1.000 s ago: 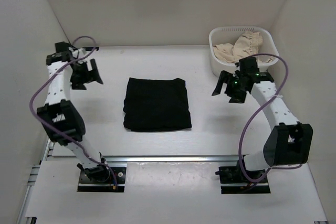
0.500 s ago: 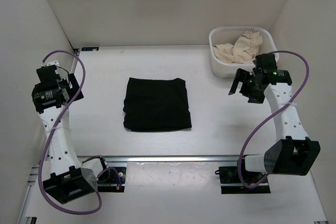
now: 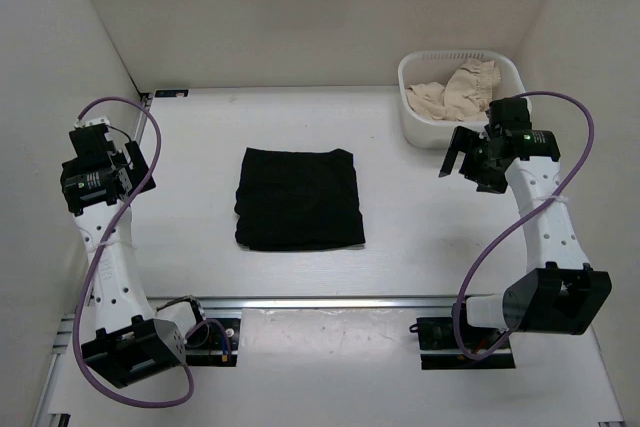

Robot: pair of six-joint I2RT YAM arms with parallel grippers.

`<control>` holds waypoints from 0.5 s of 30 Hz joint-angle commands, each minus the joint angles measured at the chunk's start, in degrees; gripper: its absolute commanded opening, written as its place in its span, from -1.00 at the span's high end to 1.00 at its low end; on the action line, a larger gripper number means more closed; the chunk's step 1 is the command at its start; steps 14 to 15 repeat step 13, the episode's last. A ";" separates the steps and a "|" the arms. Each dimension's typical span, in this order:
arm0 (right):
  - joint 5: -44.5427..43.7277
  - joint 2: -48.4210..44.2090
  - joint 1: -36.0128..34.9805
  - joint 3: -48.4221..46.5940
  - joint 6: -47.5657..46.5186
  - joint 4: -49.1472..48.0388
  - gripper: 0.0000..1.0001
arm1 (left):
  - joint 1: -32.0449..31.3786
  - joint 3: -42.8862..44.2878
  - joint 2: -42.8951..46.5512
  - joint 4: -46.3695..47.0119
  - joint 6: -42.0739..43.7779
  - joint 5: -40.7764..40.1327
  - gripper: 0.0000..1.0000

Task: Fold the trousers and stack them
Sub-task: Fold the trousers

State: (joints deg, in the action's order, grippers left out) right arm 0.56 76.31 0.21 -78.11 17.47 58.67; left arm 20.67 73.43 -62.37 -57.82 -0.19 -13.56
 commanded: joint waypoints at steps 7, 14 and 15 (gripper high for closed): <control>-2.49 -2.57 0.06 -0.20 -1.30 1.35 -0.98 | -0.19 1.19 1.37 0.34 0.19 0.99 -1.00; -2.49 -3.80 0.06 0.41 -1.83 0.22 -0.98 | -0.19 1.19 2.51 0.34 0.19 0.99 -1.00; -2.49 -3.80 0.06 0.41 -1.83 0.22 -0.98 | -0.19 1.19 2.51 0.34 0.19 0.99 -1.00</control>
